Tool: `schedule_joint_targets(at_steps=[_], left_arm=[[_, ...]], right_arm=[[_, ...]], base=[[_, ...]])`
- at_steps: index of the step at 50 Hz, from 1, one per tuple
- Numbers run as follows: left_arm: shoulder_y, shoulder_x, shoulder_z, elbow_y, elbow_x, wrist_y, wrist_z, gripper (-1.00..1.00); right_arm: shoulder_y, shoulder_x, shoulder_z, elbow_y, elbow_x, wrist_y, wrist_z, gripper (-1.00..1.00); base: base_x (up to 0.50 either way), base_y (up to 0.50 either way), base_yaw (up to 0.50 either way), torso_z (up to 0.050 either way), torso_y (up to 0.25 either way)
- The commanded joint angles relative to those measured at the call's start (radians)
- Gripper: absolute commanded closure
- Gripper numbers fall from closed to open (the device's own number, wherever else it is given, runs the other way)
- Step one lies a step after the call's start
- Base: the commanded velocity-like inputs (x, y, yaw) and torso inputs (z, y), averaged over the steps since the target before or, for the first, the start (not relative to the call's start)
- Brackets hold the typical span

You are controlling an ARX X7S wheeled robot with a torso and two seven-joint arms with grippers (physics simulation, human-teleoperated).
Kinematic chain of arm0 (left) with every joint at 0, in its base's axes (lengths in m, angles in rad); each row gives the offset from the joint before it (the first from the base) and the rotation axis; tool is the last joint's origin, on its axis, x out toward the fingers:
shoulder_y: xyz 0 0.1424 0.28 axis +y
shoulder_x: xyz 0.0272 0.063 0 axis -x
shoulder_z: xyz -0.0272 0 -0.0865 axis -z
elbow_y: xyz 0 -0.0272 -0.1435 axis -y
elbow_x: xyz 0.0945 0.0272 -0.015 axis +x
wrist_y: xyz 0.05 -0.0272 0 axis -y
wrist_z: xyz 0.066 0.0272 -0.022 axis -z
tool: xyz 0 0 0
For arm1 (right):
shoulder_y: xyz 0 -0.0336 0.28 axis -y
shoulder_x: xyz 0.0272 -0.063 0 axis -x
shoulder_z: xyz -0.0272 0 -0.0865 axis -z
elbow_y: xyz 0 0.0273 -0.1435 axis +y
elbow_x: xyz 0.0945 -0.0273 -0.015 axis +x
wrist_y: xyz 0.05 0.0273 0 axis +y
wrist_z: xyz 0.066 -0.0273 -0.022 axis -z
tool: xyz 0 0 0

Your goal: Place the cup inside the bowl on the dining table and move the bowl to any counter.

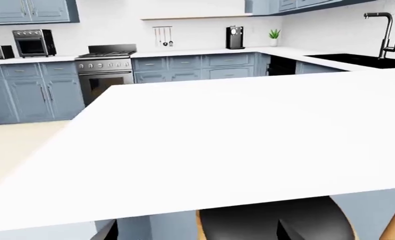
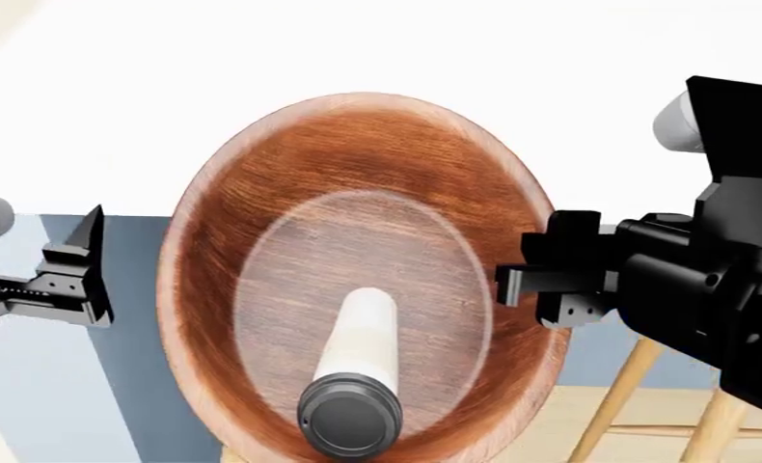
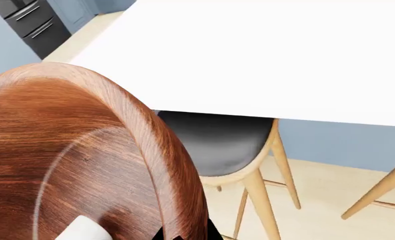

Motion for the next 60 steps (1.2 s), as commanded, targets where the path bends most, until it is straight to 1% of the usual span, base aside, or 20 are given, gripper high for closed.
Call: schedule_joint_targets(at_steps=[1, 14, 60], left_arm=[[0.001, 0.000, 0.002, -0.012, 0.004, 0.007, 0.004, -1.00], [0.007, -0.002, 0.001, -0.008, 0.001, 0.009, 0.002, -1.00], [0.007, -0.011, 0.000, -0.010, -0.003, 0.015, 0.003, -1.00]], right_arm=[[0.006, -0.004, 0.026, 0.003, 0.000, -0.009, -0.009, 1.00], [-0.016, 0.005, 0.036, -0.011, 0.004, -0.040, -0.012, 1.00], [-0.044, 0.004, 0.044, -0.030, -0.012, -0.055, -0.012, 1.00]], base=[[0.00, 0.50, 0.00, 0.000, 0.010], [0.00, 0.50, 0.00, 0.000, 0.000], [0.00, 0.50, 0.00, 0.000, 0.000]])
